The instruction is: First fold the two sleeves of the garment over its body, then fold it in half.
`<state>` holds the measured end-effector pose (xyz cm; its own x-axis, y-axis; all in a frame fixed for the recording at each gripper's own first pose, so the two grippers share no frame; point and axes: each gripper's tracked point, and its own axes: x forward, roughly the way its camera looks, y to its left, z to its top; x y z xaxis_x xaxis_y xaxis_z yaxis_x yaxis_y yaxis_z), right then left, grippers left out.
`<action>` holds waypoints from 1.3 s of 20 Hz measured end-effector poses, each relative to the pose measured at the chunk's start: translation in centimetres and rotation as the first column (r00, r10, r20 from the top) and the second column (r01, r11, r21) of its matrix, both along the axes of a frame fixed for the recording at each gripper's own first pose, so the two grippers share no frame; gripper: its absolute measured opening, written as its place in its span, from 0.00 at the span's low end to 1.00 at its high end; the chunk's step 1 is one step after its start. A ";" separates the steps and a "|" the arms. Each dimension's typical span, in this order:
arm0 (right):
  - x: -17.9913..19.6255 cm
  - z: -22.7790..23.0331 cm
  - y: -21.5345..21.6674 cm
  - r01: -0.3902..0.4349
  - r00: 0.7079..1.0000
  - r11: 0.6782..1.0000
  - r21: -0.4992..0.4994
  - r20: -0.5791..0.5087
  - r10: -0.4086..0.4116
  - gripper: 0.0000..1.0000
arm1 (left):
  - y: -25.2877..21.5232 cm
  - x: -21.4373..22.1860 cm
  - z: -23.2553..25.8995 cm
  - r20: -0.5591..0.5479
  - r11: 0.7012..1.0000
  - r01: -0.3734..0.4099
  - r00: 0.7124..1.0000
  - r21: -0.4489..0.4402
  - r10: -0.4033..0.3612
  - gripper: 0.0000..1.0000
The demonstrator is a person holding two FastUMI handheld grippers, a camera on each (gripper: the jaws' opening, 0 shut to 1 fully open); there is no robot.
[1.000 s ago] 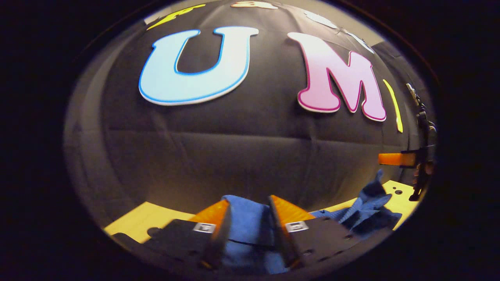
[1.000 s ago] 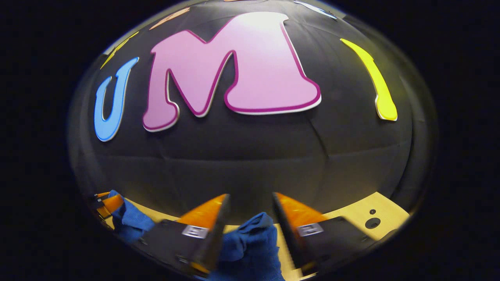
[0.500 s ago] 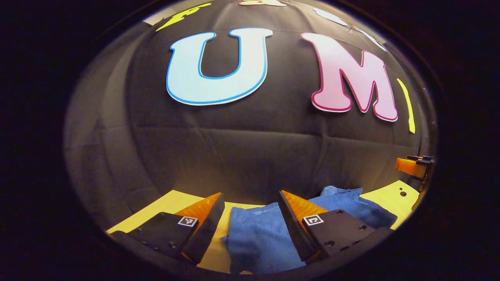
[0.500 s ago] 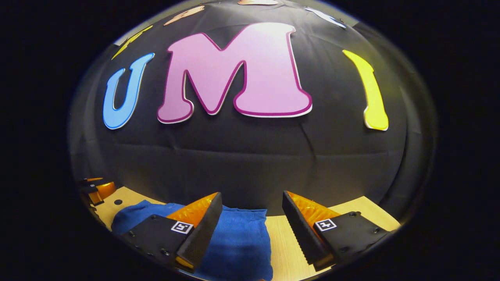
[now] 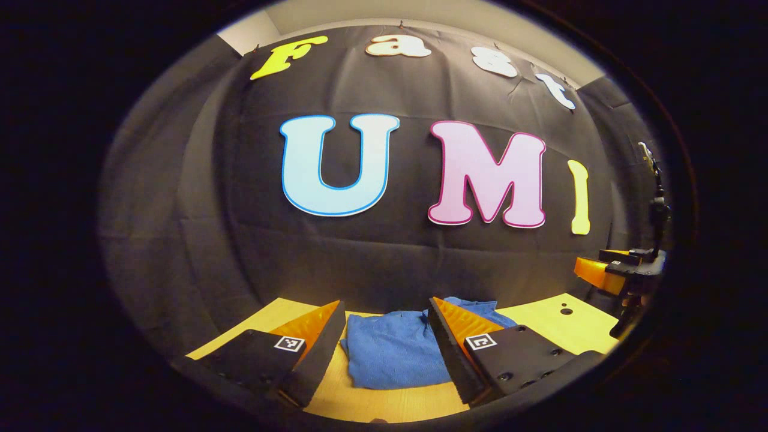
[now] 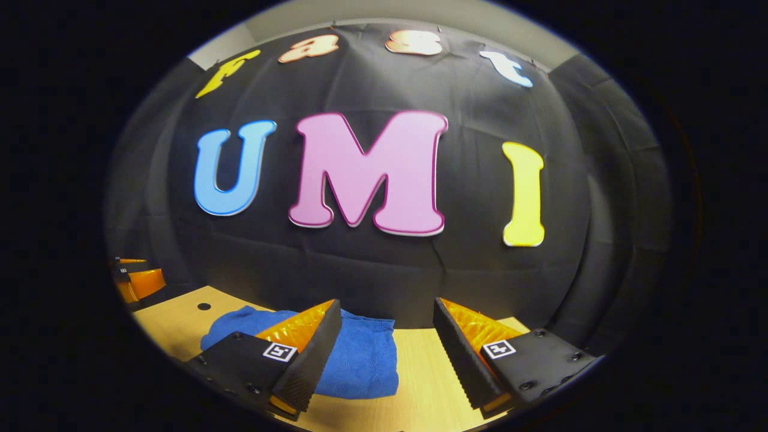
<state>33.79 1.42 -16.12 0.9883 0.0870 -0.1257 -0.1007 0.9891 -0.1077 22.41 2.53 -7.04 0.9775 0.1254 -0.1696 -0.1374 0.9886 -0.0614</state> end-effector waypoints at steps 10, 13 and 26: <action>-17.4 9.1 0.4 -0.098 0.994 0.995 0.035 -0.047 0.099 0.98 | -3.0 -20.0 12.1 0.207 0.995 -0.095 0.973 -0.037 0.101 0.81; -21.8 10.4 1.1 -0.150 0.989 0.989 0.017 -0.010 0.150 0.93 | -5.3 -24.3 13.8 0.309 0.998 -0.043 0.951 0.041 0.028 0.80; -28.0 10.2 7.0 -0.289 0.957 0.957 0.018 -0.015 0.289 0.93 | -7.0 -29.5 11.0 0.227 0.999 -0.026 0.973 -0.047 0.036 0.80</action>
<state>5.81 8.46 -5.94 0.9184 0.3704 -0.1390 -0.3840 0.9191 -0.0886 -7.04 -4.46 3.93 0.9868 0.1539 0.0514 -0.1456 0.9797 -0.1375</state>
